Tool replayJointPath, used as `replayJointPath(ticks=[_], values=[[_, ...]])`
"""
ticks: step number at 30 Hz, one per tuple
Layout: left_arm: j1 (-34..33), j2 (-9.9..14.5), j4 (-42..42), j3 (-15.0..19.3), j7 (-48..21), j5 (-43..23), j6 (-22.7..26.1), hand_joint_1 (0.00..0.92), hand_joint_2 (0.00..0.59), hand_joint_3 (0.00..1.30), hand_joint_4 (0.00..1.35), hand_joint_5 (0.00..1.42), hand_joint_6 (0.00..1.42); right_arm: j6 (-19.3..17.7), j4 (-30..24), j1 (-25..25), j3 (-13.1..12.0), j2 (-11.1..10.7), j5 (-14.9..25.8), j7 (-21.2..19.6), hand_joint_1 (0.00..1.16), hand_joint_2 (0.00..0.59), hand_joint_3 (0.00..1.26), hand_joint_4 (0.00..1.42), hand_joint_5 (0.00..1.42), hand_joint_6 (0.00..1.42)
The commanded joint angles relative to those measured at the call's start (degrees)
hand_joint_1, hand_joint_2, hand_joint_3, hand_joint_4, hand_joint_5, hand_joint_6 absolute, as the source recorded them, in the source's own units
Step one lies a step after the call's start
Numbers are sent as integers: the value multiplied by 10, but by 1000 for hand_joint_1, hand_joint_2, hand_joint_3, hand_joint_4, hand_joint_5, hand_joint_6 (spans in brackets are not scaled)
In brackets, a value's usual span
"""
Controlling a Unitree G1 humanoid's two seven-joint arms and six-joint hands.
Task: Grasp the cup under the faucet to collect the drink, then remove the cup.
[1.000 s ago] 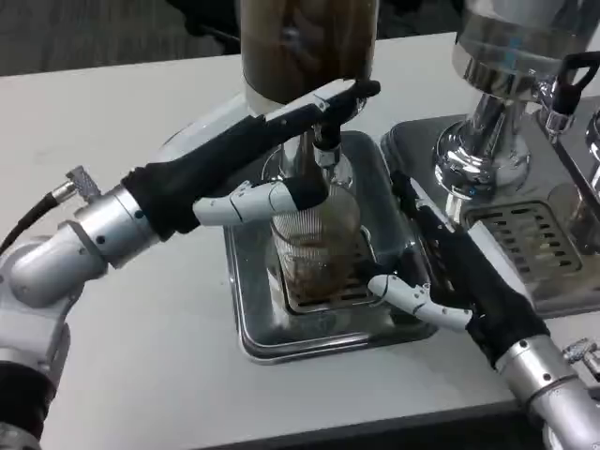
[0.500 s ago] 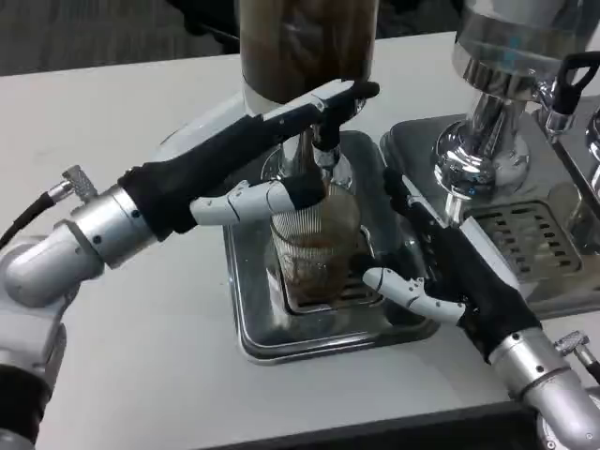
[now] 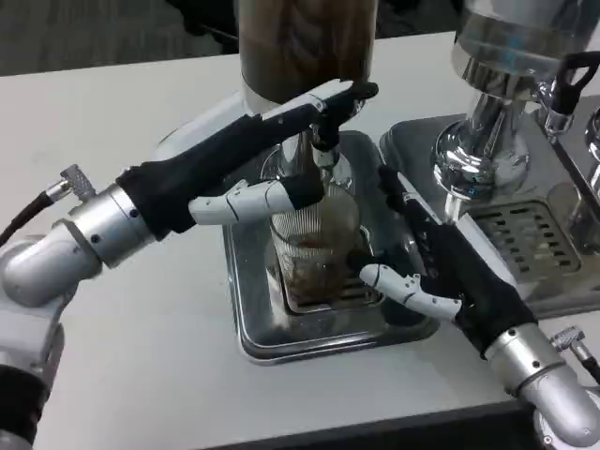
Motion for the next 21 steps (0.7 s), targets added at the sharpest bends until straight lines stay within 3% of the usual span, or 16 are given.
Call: replayJointPath(ticks=[1, 21], values=[[13, 10, -2, -5, -14, 5, 4, 0, 100, 108, 0, 72, 24, -2, 7, -9, -5, 2, 8, 5, 559, 237, 0, 0, 0, 0], [15, 14, -5, -4, -13, 7, 3, 0, 100, 108, 0, 72, 24, -7, 34, -36, -4, 7, 9, 14, 547, 244, 0, 0, 0, 0]])
